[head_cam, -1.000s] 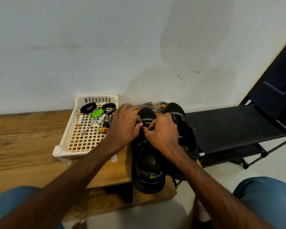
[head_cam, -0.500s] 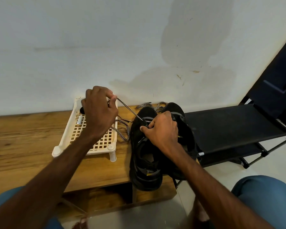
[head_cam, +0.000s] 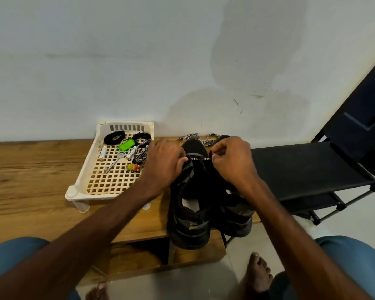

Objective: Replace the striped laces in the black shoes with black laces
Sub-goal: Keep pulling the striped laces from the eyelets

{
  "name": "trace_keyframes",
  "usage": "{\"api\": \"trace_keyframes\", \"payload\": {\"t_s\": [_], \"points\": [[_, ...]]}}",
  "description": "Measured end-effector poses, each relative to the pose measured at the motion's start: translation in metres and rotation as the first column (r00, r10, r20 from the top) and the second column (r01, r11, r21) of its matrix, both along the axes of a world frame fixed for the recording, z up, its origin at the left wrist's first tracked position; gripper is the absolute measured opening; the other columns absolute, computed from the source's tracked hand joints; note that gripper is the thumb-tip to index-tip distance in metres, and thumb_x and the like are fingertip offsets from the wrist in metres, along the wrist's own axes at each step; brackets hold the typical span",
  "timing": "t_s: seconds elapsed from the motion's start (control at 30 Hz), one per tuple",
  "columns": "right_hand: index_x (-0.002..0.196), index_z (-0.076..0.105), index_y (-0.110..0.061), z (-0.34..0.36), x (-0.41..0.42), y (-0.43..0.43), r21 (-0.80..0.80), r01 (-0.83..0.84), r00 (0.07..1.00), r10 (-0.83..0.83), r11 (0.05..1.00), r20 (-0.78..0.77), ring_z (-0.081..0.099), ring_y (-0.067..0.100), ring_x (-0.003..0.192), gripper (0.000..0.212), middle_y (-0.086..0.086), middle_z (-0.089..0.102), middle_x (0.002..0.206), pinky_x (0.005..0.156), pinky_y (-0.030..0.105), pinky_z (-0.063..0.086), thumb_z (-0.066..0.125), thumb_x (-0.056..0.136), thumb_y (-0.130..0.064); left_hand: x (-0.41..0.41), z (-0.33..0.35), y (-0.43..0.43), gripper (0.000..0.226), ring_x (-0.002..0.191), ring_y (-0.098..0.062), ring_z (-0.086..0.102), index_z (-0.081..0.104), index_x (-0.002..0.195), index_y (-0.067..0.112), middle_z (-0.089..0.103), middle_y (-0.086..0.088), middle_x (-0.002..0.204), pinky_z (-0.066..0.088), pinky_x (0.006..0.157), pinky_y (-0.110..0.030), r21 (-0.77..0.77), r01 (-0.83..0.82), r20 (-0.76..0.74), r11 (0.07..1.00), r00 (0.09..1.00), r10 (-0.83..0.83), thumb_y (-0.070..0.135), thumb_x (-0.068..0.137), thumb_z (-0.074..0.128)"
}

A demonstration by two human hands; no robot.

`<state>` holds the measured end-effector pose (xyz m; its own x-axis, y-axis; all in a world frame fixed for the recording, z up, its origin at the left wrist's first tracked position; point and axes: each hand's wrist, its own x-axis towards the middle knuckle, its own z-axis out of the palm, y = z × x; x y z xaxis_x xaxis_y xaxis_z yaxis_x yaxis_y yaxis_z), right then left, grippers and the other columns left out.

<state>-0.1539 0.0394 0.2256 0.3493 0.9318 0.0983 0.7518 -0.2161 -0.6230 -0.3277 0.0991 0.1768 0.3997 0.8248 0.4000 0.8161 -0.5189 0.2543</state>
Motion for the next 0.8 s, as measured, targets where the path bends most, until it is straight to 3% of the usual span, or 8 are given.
{"api": "trace_keyframes", "payload": {"t_s": [0.13,0.33,0.5,0.57,0.63,0.67,0.73,0.8], "points": [[0.083,0.082,-0.016,-0.005,-0.008,-0.002,-0.090,-0.101,0.991,0.108,0.991,0.082,0.071,0.012,0.071,0.013,0.001,0.075,0.076,0.077,0.033,0.063,0.077,0.091,-0.025,0.003,0.000,-0.002,0.014,0.088,-0.019,0.067,0.076,0.087,0.016,0.073,-0.001,0.091,0.053,0.085,-0.038,-0.118,0.033,0.132,0.992,0.991,-0.017,0.026,0.094,0.068],[0.082,0.082,-0.012,-0.007,-0.016,-0.002,-0.090,-0.122,0.990,0.128,0.988,0.066,0.071,0.013,0.068,0.032,0.003,0.075,0.075,0.067,0.029,0.062,0.079,0.086,-0.044,0.002,0.002,0.003,0.010,0.085,-0.021,0.067,0.069,0.090,0.011,0.072,-0.005,0.092,0.054,0.080,-0.037,-0.244,0.041,0.181,0.969,0.984,0.004,0.015,0.095,0.061],[0.088,0.080,-0.007,-0.013,-0.019,0.001,-0.108,-0.066,0.987,0.081,0.992,0.141,0.070,0.014,0.073,0.016,0.005,0.075,0.081,0.078,0.035,0.064,0.080,0.086,-0.023,-0.004,0.013,0.009,0.031,0.085,-0.016,0.065,0.055,0.073,0.028,0.074,-0.005,0.099,0.048,0.077,-0.030,-0.431,0.065,0.201,0.900,0.979,0.025,0.015,0.102,0.053],[0.089,0.080,-0.007,-0.014,-0.019,0.002,-0.093,-0.044,0.991,0.055,0.995,0.124,0.070,0.014,0.073,0.013,0.005,0.075,0.082,0.078,0.034,0.064,0.080,0.086,-0.019,-0.015,0.022,0.013,0.030,0.093,-0.019,0.073,0.059,0.086,0.021,0.076,-0.009,0.103,0.057,0.089,-0.038,-0.611,0.204,0.450,0.765,0.885,0.123,0.014,0.108,0.040],[0.088,0.080,-0.007,-0.014,-0.017,0.003,-0.084,-0.037,0.992,0.047,0.996,0.114,0.068,0.011,0.071,0.011,0.004,0.075,0.081,0.076,0.030,0.062,0.079,0.086,-0.018,-0.027,0.032,0.018,0.025,0.099,-0.027,0.075,0.054,0.110,0.006,0.077,-0.016,0.104,0.058,0.095,-0.044,-0.673,0.460,0.711,0.579,0.619,0.335,0.014,0.111,0.030],[0.089,0.080,-0.008,-0.013,-0.017,0.002,-0.087,-0.038,0.992,0.048,0.995,0.114,0.068,0.011,0.071,0.011,0.004,0.075,0.081,0.075,0.028,0.061,0.079,0.087,-0.018,-0.032,0.037,0.022,0.025,0.099,-0.029,0.075,0.049,0.120,0.003,0.077,-0.017,0.104,0.058,0.094,-0.044,-0.647,0.519,0.755,0.558,0.538,0.375,0.015,0.111,0.028],[0.088,0.080,-0.007,-0.013,-0.017,0.002,-0.092,-0.046,0.990,0.058,0.995,0.130,0.069,0.015,0.072,0.012,0.006,0.074,0.079,0.074,0.031,0.062,0.077,0.087,-0.018,-0.035,0.041,0.026,0.026,0.100,-0.025,0.075,0.047,0.125,0.004,0.078,-0.013,0.105,0.058,0.094,-0.042,-0.627,0.481,0.752,0.613,0.578,0.316,0.018,0.111,0.031],[0.088,0.079,-0.006,-0.013,-0.019,0.001,-0.089,-0.056,0.987,0.068,0.995,0.145,0.069,0.017,0.070,0.014,0.006,0.073,0.076,0.072,0.033,0.062,0.076,0.087,-0.019,-0.032,0.040,0.024,0.021,0.102,-0.021,0.073,0.057,0.117,0.009,0.077,-0.005,0.108,0.056,0.096,-0.041,-0.594,0.349,0.665,0.725,0.720,0.198,0.022,0.109,0.042]]}}
